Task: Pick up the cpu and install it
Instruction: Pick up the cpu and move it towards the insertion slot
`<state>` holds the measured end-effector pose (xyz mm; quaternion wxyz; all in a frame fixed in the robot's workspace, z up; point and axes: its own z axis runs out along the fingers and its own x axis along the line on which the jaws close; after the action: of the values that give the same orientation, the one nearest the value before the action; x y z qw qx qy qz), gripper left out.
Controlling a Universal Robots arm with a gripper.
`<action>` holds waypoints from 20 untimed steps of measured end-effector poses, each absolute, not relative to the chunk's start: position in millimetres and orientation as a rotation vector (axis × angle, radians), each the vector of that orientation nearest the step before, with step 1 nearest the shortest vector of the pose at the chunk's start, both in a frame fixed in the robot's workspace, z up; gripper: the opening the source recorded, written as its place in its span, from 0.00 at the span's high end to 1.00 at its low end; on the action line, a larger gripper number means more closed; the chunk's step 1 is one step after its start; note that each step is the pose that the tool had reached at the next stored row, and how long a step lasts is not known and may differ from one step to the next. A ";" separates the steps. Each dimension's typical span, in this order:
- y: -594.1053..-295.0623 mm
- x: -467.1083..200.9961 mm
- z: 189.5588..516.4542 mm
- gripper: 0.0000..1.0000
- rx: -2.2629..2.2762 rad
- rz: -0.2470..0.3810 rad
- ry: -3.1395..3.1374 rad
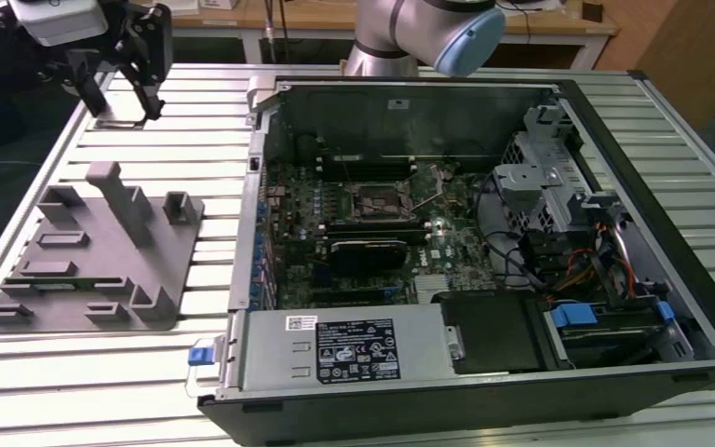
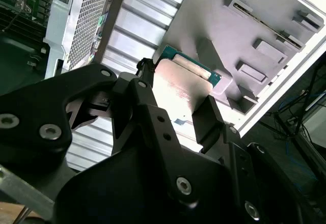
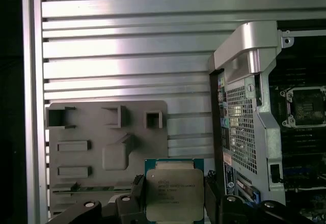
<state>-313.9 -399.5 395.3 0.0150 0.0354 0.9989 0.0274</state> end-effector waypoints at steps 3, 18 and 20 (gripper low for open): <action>-399.1 -310.4 395.3 0.45 0.110 0.085 3.108; -397.0 -292.6 395.3 0.45 0.110 0.085 3.108; -396.7 -290.3 395.3 0.45 0.110 0.085 3.108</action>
<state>-290.3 -396.7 395.3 0.0150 0.0354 0.9989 0.0274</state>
